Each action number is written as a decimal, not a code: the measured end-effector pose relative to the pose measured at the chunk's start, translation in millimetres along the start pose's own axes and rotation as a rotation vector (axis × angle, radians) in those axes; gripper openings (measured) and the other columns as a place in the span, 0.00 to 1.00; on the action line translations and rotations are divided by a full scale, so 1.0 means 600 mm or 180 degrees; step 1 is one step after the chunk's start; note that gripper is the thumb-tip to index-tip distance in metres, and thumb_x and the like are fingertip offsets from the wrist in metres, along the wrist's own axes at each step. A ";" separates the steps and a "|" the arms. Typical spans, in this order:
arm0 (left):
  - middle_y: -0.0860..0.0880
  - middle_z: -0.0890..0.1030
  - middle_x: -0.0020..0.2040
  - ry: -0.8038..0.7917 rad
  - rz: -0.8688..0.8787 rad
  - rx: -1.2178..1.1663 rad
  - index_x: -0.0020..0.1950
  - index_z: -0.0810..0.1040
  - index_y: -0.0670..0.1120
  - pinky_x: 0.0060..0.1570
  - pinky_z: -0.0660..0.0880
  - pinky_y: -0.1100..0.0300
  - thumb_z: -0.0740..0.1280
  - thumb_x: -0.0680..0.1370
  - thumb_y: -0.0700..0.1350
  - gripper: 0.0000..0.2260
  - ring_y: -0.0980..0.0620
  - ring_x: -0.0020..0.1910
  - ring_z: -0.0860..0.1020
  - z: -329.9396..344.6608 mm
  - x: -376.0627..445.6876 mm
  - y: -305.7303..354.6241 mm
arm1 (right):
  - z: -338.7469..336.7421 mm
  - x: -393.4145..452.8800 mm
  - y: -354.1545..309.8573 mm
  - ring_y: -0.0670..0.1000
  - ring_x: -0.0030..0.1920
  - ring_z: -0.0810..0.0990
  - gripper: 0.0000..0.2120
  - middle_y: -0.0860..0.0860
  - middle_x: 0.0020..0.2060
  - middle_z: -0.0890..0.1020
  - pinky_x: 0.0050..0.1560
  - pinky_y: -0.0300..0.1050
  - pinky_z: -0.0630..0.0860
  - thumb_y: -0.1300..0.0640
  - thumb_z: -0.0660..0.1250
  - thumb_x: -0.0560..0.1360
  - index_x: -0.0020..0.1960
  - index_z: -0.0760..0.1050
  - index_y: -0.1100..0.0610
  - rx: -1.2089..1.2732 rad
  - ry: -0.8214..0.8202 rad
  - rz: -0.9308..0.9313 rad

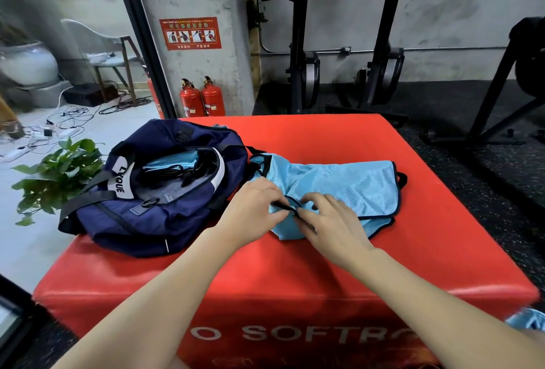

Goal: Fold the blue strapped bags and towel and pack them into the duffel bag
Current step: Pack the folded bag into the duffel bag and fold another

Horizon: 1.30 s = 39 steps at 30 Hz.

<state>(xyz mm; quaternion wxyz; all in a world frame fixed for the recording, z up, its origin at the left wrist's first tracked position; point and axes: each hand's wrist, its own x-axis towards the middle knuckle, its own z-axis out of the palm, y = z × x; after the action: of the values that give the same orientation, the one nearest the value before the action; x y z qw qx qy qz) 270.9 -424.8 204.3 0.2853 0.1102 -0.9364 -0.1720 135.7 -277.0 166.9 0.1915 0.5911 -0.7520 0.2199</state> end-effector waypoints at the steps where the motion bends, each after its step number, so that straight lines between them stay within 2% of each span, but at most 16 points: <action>1: 0.55 0.81 0.43 0.0106 -0.0030 -0.0023 0.45 0.86 0.48 0.54 0.69 0.65 0.76 0.72 0.44 0.03 0.57 0.48 0.75 -0.002 0.000 0.001 | 0.000 0.003 -0.004 0.58 0.41 0.80 0.14 0.51 0.51 0.81 0.35 0.53 0.78 0.49 0.60 0.77 0.50 0.82 0.53 -0.0063 0.0048 0.0024; 4: 0.57 0.79 0.44 0.0204 -0.0073 0.0001 0.45 0.86 0.49 0.54 0.73 0.58 0.76 0.72 0.48 0.04 0.57 0.49 0.75 -0.003 0.001 -0.002 | 0.000 0.015 -0.006 0.58 0.38 0.80 0.10 0.51 0.46 0.82 0.34 0.51 0.76 0.52 0.65 0.77 0.46 0.82 0.56 -0.0300 0.0197 0.0199; 7: 0.57 0.79 0.43 0.0249 -0.0094 0.0072 0.45 0.86 0.48 0.52 0.71 0.63 0.76 0.74 0.51 0.08 0.58 0.49 0.74 -0.005 0.004 -0.004 | 0.003 0.023 -0.001 0.59 0.39 0.80 0.06 0.51 0.44 0.82 0.36 0.51 0.75 0.53 0.71 0.74 0.42 0.82 0.56 -0.0499 0.0113 0.0331; 9: 0.57 0.78 0.44 0.0279 -0.0116 0.0052 0.47 0.86 0.48 0.52 0.70 0.67 0.77 0.74 0.50 0.07 0.58 0.49 0.75 -0.007 0.006 -0.004 | 0.004 0.024 0.000 0.58 0.40 0.80 0.10 0.50 0.43 0.82 0.38 0.50 0.75 0.51 0.68 0.75 0.41 0.83 0.55 -0.0591 -0.0111 0.0444; 11: 0.58 0.77 0.46 0.0258 -0.0150 -0.0016 0.48 0.86 0.48 0.53 0.69 0.70 0.76 0.74 0.47 0.06 0.58 0.51 0.75 -0.010 0.007 -0.004 | 0.004 0.024 0.001 0.57 0.45 0.81 0.13 0.49 0.46 0.83 0.43 0.51 0.76 0.49 0.64 0.78 0.44 0.84 0.54 -0.0576 -0.0403 0.0584; 15: 0.59 0.75 0.48 0.0224 -0.0189 -0.0079 0.49 0.86 0.48 0.56 0.66 0.75 0.76 0.74 0.42 0.05 0.60 0.53 0.74 -0.025 0.008 -0.015 | -0.008 0.024 0.018 0.56 0.58 0.76 0.16 0.49 0.55 0.80 0.57 0.51 0.73 0.48 0.59 0.83 0.56 0.82 0.54 -0.0323 -0.0860 0.0858; 19: 0.58 0.78 0.48 -0.0021 -0.0126 0.0145 0.48 0.84 0.47 0.58 0.73 0.53 0.75 0.74 0.44 0.04 0.55 0.53 0.75 -0.041 0.012 -0.037 | -0.033 0.028 0.045 0.57 0.58 0.76 0.14 0.51 0.54 0.80 0.55 0.49 0.73 0.51 0.60 0.82 0.54 0.81 0.56 -0.0153 -0.0791 0.1063; 22: 0.55 0.79 0.45 -0.0311 -0.0077 0.0359 0.45 0.82 0.49 0.55 0.74 0.48 0.74 0.74 0.46 0.03 0.54 0.50 0.75 -0.042 0.010 -0.050 | -0.052 0.029 0.063 0.58 0.54 0.79 0.11 0.53 0.51 0.80 0.52 0.53 0.76 0.56 0.63 0.81 0.52 0.81 0.60 0.0257 -0.0428 0.1156; 26: 0.58 0.75 0.40 -0.0424 0.0012 0.0420 0.39 0.75 0.54 0.49 0.73 0.53 0.72 0.72 0.49 0.06 0.55 0.44 0.73 -0.045 0.011 -0.052 | -0.062 0.021 0.081 0.57 0.53 0.79 0.10 0.52 0.50 0.80 0.54 0.56 0.77 0.56 0.65 0.80 0.53 0.83 0.60 0.0381 -0.0345 0.1162; 30: 0.60 0.73 0.36 -0.0226 -0.0138 0.0140 0.36 0.72 0.53 0.44 0.66 0.64 0.75 0.70 0.42 0.12 0.60 0.41 0.72 -0.045 0.010 -0.052 | -0.073 0.015 0.101 0.57 0.53 0.79 0.09 0.54 0.50 0.80 0.55 0.53 0.75 0.58 0.66 0.80 0.53 0.83 0.60 0.0501 -0.0311 0.1295; 32: 0.60 0.75 0.39 -0.0232 -0.0144 0.0042 0.36 0.75 0.54 0.45 0.66 0.69 0.77 0.71 0.44 0.12 0.61 0.44 0.73 -0.043 0.010 -0.051 | -0.078 0.013 0.101 0.56 0.52 0.80 0.08 0.54 0.49 0.81 0.57 0.48 0.73 0.59 0.67 0.80 0.54 0.84 0.60 0.0672 -0.0295 0.1226; 34: 0.60 0.77 0.46 -0.0393 -0.0095 0.0026 0.38 0.81 0.54 0.52 0.66 0.69 0.77 0.71 0.47 0.07 0.62 0.50 0.74 -0.037 0.007 -0.049 | -0.081 0.009 0.097 0.55 0.53 0.80 0.08 0.53 0.50 0.82 0.58 0.44 0.72 0.60 0.68 0.79 0.55 0.84 0.60 0.0790 -0.0316 0.1207; 37: 0.58 0.77 0.60 -0.0664 0.0034 0.0100 0.43 0.86 0.54 0.62 0.68 0.60 0.76 0.72 0.50 0.02 0.59 0.61 0.72 -0.022 -0.005 -0.041 | -0.078 0.004 0.095 0.53 0.53 0.80 0.08 0.50 0.50 0.81 0.57 0.47 0.73 0.59 0.67 0.78 0.55 0.83 0.58 0.0766 -0.0447 0.1227; 39: 0.55 0.77 0.65 -0.0782 0.0260 0.0198 0.46 0.87 0.54 0.66 0.69 0.53 0.74 0.73 0.51 0.04 0.56 0.66 0.72 -0.008 -0.011 -0.035 | -0.079 0.003 0.094 0.53 0.52 0.79 0.08 0.50 0.48 0.80 0.56 0.50 0.75 0.59 0.66 0.78 0.53 0.83 0.57 0.0757 -0.0508 0.1225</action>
<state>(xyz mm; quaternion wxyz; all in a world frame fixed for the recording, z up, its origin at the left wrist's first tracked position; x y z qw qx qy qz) 281.5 -443.3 196.7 0.1718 0.0589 -0.9729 -0.1433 82.0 -240.4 201.2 0.0151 0.4708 -0.8324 0.2920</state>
